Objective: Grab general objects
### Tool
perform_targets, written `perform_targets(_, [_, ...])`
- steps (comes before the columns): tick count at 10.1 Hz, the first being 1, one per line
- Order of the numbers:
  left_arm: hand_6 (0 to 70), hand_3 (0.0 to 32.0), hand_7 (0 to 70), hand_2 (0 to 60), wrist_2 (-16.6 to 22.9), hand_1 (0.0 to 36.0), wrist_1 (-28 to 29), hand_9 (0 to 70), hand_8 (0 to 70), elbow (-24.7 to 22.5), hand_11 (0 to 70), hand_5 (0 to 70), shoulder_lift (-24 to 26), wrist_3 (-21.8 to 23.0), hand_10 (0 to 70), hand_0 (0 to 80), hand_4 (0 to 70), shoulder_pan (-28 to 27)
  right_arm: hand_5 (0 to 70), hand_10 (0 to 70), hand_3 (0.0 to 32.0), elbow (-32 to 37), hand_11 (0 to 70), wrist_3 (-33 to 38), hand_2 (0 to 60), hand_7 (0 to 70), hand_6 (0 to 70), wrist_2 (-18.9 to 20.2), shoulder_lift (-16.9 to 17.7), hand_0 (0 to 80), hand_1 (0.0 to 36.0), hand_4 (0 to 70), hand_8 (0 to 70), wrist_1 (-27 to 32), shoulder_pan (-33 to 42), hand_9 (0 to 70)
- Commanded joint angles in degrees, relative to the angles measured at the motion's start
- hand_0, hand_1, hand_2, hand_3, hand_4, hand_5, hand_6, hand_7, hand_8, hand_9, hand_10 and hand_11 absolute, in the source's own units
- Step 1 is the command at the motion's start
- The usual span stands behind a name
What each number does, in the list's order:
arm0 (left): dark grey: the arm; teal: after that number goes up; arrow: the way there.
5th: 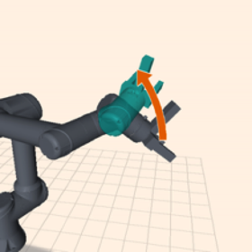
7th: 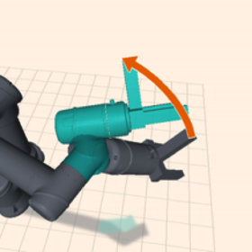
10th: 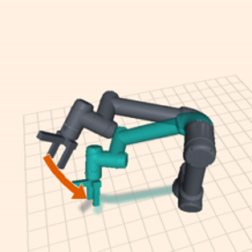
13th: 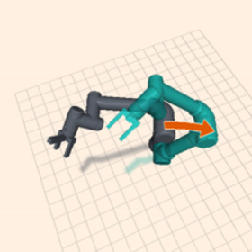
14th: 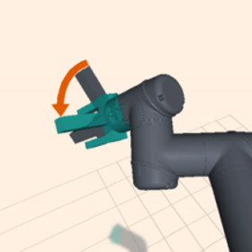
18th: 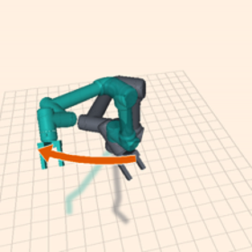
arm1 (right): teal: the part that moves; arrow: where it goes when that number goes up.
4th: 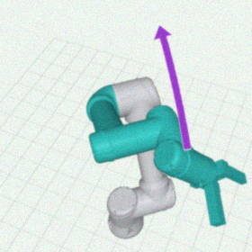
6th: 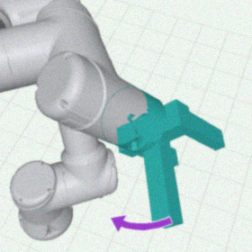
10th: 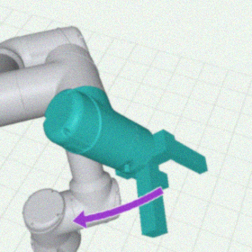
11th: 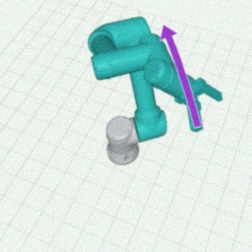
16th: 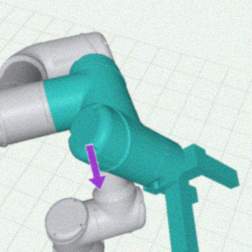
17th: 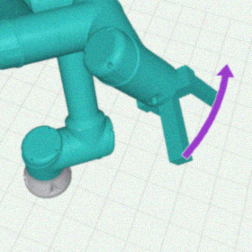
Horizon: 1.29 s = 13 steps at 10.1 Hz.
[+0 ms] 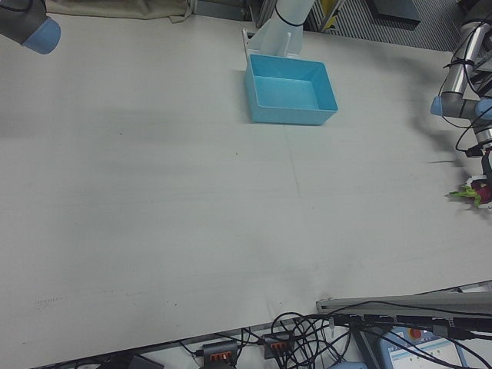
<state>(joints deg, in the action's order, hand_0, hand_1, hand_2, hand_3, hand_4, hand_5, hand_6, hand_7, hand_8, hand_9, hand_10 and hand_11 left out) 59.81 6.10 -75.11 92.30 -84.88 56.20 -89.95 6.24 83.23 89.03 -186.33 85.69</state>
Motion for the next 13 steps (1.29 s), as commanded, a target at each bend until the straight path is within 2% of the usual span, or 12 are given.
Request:
perform_targets(1, [39.4, 0.0, 53.1, 60.0, -1.54, 16.0, -0.47, 28.5, 33.5, -0.04, 70.0, 43.2, 0.07, -0.02, 66.6, 46.1, 69.2, -0.21, 0.0, 0.0, 0.0, 0.04, 0.0, 0.0, 0.0, 0.0, 0.0, 0.0, 0.0, 0.0, 0.0, 0.0, 0.0, 0.0, 0.0, 0.0])
perform_targets(2, [48.8, 0.0, 58.4, 60.0, -1.54, 11.9, -0.56, 40.5, 42.8, -0.04, 70.0, 48.9, 0.07, -0.02, 70.0, 45.6, 70.0, -0.12, 0.0, 0.0, 0.0, 0.04, 0.0, 0.0, 0.0, 0.0, 0.0, 0.0, 0.0, 0.0, 0.0, 0.0, 0.0, 0.0, 0.0, 0.0])
perform_targets(3, [53.5, 0.0, 60.3, 59.2, -1.54, 10.0, -0.56, 45.6, 46.9, -0.21, 70.0, 51.8, 0.07, 0.06, 70.0, 44.9, 70.0, -0.21, 0.0, 0.0, 0.0, 0.04, 0.0, 0.0, 0.0, 0.0, 0.0, 0.0, 0.0, 0.0, 0.0, 0.0, 0.0, 0.0, 0.0, 0.0])
perform_targets(4, [62.3, 0.0, 64.3, 60.0, -1.63, 8.9, -0.65, 50.1, 51.1, -0.22, 70.0, 57.9, 0.07, 0.06, 70.0, 42.7, 70.0, -0.12, 0.0, 0.0, 0.0, 0.04, 0.0, 0.0, 0.0, 0.0, 0.0, 0.0, 0.0, 0.0, 0.0, 0.0, 0.0, 0.0, 0.0, 0.0])
perform_targets(5, [70.0, 0.0, 67.9, 60.0, -1.63, 9.4, -0.82, 55.7, 56.5, -0.48, 70.0, 67.9, 0.07, 0.06, 70.0, 40.6, 70.0, -0.12, 0.0, 0.0, 0.0, -0.05, 0.0, 0.0, 0.0, 0.0, 0.0, 0.0, 0.0, 0.0, 0.0, 0.0, 0.0, 0.0, 0.0, 0.0])
perform_targets(6, [70.0, 0.0, 67.5, 60.0, -1.63, 12.4, -1.0, 58.3, 59.6, -0.74, 70.0, 70.0, 0.07, 0.06, 70.0, 40.9, 70.0, -0.12, 0.0, 0.0, 0.0, -0.05, 0.0, 0.0, 0.0, 0.0, 0.0, 0.0, 0.0, 0.0, 0.0, 0.0, 0.0, 0.0, 0.0, 0.0])
perform_targets(8, [70.0, 0.0, 61.6, 60.0, -1.63, 19.0, -1.87, 58.9, 60.9, -1.96, 70.0, 70.0, 0.07, 0.15, 70.0, 41.1, 70.0, -0.12, 0.0, 0.0, 0.0, -0.05, 0.0, 0.0, 0.0, 0.0, 0.0, 0.0, 0.0, 0.0, 0.0, 0.0, 0.0, 0.0, 0.0, 0.0])
perform_targets(10, [70.0, 0.0, 55.6, 60.0, -1.72, 24.7, -5.81, 59.6, 62.3, -7.3, 70.0, 70.0, -0.54, 0.15, 70.0, 41.9, 70.0, -0.03, 0.0, 0.0, 0.0, -0.05, 0.0, 0.0, 0.0, 0.0, 0.0, 0.0, 0.0, 0.0, 0.0, 0.0, 0.0, 0.0, 0.0, 0.0])
perform_targets(12, [70.0, 0.0, 52.9, 60.0, -1.46, 26.3, -10.21, 62.0, 64.4, -14.33, 70.0, 70.0, -0.63, 0.15, 70.0, 45.8, 70.0, -0.12, 0.0, 0.0, 0.0, -0.14, 0.0, 0.0, 0.0, 0.0, 0.0, 0.0, 0.0, 0.0, 0.0, 0.0, 0.0, 0.0, 0.0, 0.0])
perform_targets(13, [70.0, 0.0, 52.1, 60.0, -0.93, 26.6, -12.4, 62.7, 65.0, -19.32, 70.0, 70.0, -0.63, 0.33, 70.0, 45.9, 70.0, -0.21, 0.0, 0.0, 0.0, -0.14, 0.0, 0.0, 0.0, 0.0, 0.0, 0.0, 0.0, 0.0, 0.0, 0.0, 0.0, 0.0, 0.0, 0.0])
